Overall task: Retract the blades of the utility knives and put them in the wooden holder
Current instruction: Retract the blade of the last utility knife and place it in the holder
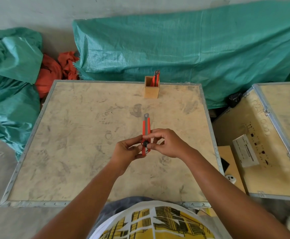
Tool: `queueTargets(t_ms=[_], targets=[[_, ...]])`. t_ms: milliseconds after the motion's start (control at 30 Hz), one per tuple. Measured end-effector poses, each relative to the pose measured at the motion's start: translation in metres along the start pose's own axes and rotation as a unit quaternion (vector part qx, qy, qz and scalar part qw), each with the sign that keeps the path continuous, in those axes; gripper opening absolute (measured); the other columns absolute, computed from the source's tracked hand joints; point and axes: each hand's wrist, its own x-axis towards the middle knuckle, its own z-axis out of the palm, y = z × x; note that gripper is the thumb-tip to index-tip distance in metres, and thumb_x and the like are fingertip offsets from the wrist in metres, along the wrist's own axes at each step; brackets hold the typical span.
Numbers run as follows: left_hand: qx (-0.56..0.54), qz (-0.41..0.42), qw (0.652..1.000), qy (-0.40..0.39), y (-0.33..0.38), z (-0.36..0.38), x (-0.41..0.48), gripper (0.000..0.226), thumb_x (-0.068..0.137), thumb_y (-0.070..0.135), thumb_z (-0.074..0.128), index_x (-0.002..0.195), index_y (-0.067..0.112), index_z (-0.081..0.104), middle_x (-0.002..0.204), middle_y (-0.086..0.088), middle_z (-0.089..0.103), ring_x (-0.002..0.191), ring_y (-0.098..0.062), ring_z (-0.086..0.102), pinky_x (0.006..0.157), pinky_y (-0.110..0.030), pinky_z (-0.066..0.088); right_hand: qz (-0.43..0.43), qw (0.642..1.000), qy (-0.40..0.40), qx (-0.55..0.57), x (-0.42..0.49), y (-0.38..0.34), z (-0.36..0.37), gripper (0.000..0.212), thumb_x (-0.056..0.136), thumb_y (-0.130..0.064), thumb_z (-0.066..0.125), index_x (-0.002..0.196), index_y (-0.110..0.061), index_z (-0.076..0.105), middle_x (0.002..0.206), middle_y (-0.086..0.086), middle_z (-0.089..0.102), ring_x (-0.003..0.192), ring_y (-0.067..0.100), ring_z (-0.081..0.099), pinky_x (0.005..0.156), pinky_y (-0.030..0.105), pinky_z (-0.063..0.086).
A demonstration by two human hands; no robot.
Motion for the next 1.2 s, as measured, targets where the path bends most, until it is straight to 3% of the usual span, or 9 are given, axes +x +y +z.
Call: queueTargets(t_ms=[167, 333, 533, 700, 800, 933, 1067, 1200], targets=[[0.022, 0.021, 1.000, 0.005, 0.008, 0.000, 0.001, 0.038, 0.090, -0.011, 0.059, 0.124, 0.002, 0.066, 0.119, -0.014, 0.072, 0.100, -0.035, 0.072, 0.082, -0.042, 0.061, -0.007, 0.998, 0.059, 0.001, 0.001, -0.007, 0.001, 0.020, 0.077, -0.024, 0.088, 0.093, -0.027, 0.076, 0.105, -0.011, 0.073, 0.085, 0.007, 0.065, 0.067, 0.022, 0.054], [0.030, 0.047, 0.998, 0.017, 0.014, 0.001, 0.001, 0.038, 0.089, -0.011, 0.060, 0.123, 0.006, 0.067, 0.108, -0.007, 0.077, 0.095, -0.032, 0.074, 0.082, -0.044, 0.061, -0.020, 0.998, 0.051, 0.010, 0.003, -0.004, -0.001, 0.033, 0.079, -0.021, 0.086, 0.111, -0.026, 0.077, 0.116, -0.012, 0.072, 0.085, 0.008, 0.065, 0.066, 0.020, 0.054], [0.053, 0.067, 0.996, 0.005, 0.018, 0.003, 0.003, 0.040, 0.089, -0.012, 0.060, 0.125, 0.003, 0.066, 0.109, -0.012, 0.076, 0.086, -0.023, 0.075, 0.079, -0.039, 0.062, -0.038, 0.994, 0.099, 0.010, 0.004, -0.005, 0.001, 0.027, 0.069, -0.029, 0.092, 0.089, -0.021, 0.075, 0.098, -0.008, 0.075, 0.081, 0.011, 0.065, 0.061, 0.019, 0.051], [0.043, 0.066, 0.997, 0.007, 0.021, 0.004, 0.004, 0.040, 0.090, -0.013, 0.058, 0.125, 0.004, 0.064, 0.101, -0.002, 0.079, 0.087, -0.023, 0.076, 0.079, -0.040, 0.062, -0.044, 0.995, 0.088, 0.032, 0.003, -0.004, -0.003, 0.029, 0.077, -0.025, 0.088, 0.104, -0.027, 0.079, 0.108, -0.012, 0.075, 0.085, 0.012, 0.066, 0.063, 0.021, 0.053], [0.046, 0.071, 0.996, 0.002, 0.022, 0.005, 0.004, 0.040, 0.090, -0.013, 0.058, 0.126, 0.004, 0.065, 0.110, -0.011, 0.076, 0.092, -0.030, 0.075, 0.080, -0.040, 0.062, -0.045, 0.993, 0.102, 0.026, 0.004, -0.004, -0.003, 0.022, 0.076, -0.025, 0.088, 0.097, -0.023, 0.080, 0.102, -0.009, 0.076, 0.083, 0.011, 0.067, 0.065, 0.016, 0.048], [0.050, 0.072, 0.996, 0.004, 0.023, 0.007, 0.004, 0.040, 0.088, -0.012, 0.061, 0.124, 0.005, 0.066, 0.110, -0.009, 0.076, 0.087, -0.026, 0.076, 0.077, -0.037, 0.063, -0.033, 0.992, 0.122, 0.019, 0.005, -0.003, 0.000, 0.028, 0.069, -0.037, 0.091, 0.088, -0.022, 0.077, 0.093, -0.011, 0.076, 0.083, 0.010, 0.067, 0.066, 0.023, 0.053], [0.055, 0.074, 0.996, -0.001, 0.022, 0.006, 0.006, 0.041, 0.090, -0.013, 0.058, 0.123, 0.009, 0.067, 0.100, -0.008, 0.079, 0.087, -0.030, 0.076, 0.077, -0.037, 0.062, -0.022, 0.988, 0.134, 0.076, 0.007, -0.002, -0.003, 0.023, 0.081, -0.032, 0.083, 0.102, -0.022, 0.078, 0.104, -0.010, 0.076, 0.088, 0.006, 0.072, 0.073, 0.022, 0.059], [0.067, 0.082, 0.994, -0.001, 0.025, 0.009, 0.012, 0.040, 0.090, -0.014, 0.057, 0.124, 0.004, 0.066, 0.104, -0.013, 0.077, 0.085, -0.027, 0.077, 0.075, -0.034, 0.062, -0.010, 0.985, 0.147, 0.089, 0.016, 0.002, -0.009, 0.025, 0.090, -0.018, 0.075, 0.114, -0.024, 0.077, 0.113, -0.009, 0.076, 0.089, 0.007, 0.074, 0.080, 0.032, 0.063]])
